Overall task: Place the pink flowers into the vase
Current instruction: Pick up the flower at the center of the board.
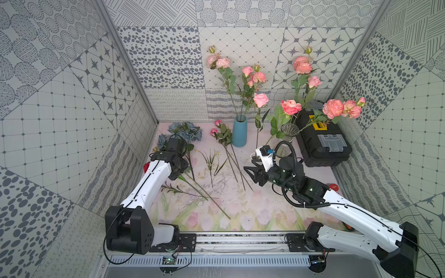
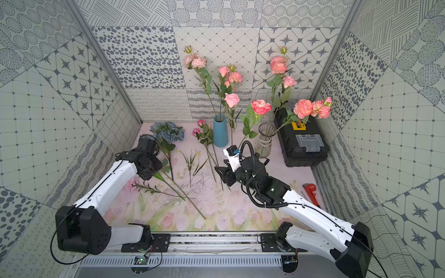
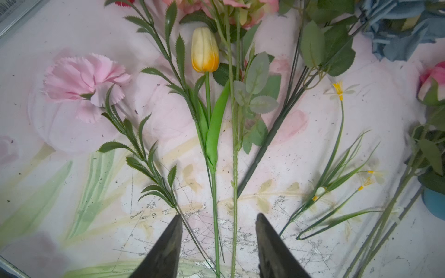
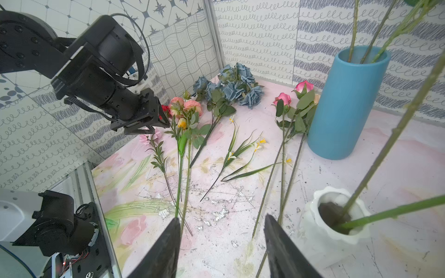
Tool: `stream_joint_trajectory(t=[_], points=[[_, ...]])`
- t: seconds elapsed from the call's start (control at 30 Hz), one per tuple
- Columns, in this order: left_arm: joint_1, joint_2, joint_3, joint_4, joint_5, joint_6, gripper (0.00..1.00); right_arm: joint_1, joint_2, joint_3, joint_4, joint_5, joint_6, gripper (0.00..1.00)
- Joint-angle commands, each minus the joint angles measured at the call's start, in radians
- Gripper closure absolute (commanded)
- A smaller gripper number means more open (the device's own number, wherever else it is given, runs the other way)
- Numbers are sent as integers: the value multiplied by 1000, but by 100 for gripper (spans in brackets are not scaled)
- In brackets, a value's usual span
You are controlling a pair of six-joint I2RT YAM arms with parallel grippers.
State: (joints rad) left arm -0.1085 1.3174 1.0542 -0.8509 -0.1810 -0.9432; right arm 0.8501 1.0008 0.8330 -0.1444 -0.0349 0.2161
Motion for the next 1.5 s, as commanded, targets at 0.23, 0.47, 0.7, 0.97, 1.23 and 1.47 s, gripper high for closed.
stream_joint_trajectory(t=[0.23, 0.47, 0.7, 0.97, 1.23, 1.47], points=[[185, -72, 63, -35, 34, 43, 49, -11, -19, -13, 52, 8, 16, 44], [184, -15, 8, 17, 119, 41, 49, -13, -15, -25, 68, 13, 31, 43], [175, -4, -37, 90, 182, 43, 51, -14, -6, -17, 62, -5, 26, 43], [216, -1, -50, -10, 132, 7, 51, -15, 3, -35, 71, -22, 16, 43], [199, 79, -84, 112, 201, -8, 51, -24, -19, -55, 70, -27, 11, 43], [188, 135, -99, 155, 178, -18, 51, -37, -46, -71, 66, -20, 21, 43]])
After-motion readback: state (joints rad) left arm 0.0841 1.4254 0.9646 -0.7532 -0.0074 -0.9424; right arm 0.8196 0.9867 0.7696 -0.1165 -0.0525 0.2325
